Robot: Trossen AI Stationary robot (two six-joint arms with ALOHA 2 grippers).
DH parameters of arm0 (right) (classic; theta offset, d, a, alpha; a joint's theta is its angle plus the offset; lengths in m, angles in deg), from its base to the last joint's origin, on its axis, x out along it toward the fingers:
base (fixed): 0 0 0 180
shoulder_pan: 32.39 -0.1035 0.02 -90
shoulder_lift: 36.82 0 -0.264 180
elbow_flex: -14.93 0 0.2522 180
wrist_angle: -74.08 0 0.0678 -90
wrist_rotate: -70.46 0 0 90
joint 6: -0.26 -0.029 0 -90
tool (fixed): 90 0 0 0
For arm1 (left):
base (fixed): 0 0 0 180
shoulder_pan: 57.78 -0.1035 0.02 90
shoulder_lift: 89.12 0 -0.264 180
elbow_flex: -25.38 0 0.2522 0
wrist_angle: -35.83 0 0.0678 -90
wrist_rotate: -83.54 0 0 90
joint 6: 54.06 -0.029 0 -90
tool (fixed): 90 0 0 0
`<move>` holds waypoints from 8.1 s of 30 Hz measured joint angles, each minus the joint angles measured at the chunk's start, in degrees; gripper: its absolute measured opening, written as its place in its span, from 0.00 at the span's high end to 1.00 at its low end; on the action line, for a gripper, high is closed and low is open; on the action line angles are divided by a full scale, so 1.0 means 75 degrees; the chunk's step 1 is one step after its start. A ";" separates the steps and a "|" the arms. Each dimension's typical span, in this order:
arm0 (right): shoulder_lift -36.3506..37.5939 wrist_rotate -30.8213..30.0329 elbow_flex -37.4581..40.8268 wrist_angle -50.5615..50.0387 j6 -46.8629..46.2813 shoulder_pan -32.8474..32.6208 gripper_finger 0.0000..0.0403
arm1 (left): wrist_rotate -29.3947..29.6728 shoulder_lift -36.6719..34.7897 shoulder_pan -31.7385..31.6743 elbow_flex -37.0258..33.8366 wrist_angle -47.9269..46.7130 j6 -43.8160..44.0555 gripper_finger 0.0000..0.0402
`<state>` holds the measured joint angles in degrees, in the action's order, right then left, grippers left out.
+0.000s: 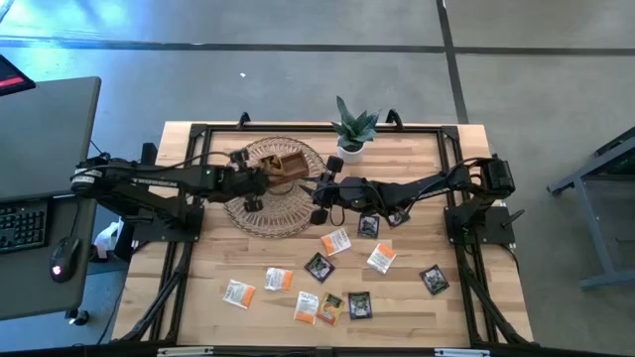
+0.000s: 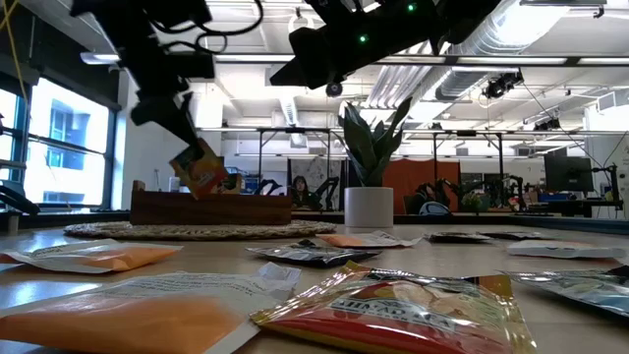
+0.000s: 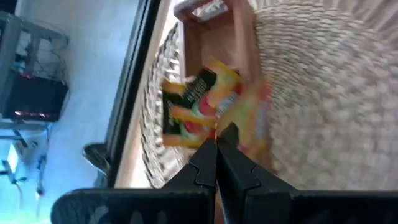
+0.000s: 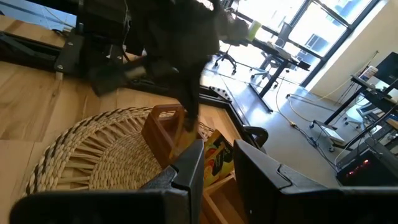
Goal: Pick & Place Tea
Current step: Put the yellow tea bag into the middle section of the wooden organizer
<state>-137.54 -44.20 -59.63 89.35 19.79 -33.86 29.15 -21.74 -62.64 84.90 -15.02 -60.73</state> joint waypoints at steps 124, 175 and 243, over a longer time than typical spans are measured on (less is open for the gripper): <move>-0.3910 0.0683 -0.4528 -0.2442 -0.2605 0.1567 0.99 | -0.2180 -0.4055 -0.1099 -0.1655 0.0959 0.1720 0.99; -0.2068 0.0568 -0.4552 -0.4588 -0.0368 0.0238 0.99 | -0.2091 -0.4052 -0.1099 -0.1655 0.0726 0.1723 0.99; -0.3624 0.2423 -0.4538 -0.9087 -0.6856 -0.3634 0.96 | -0.2546 -0.4052 -0.1099 -0.1658 0.0695 0.1528 0.76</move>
<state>-164.72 -26.03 -93.67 21.20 -31.63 -61.12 10.05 -52.13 -70.88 72.47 -9.81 -49.27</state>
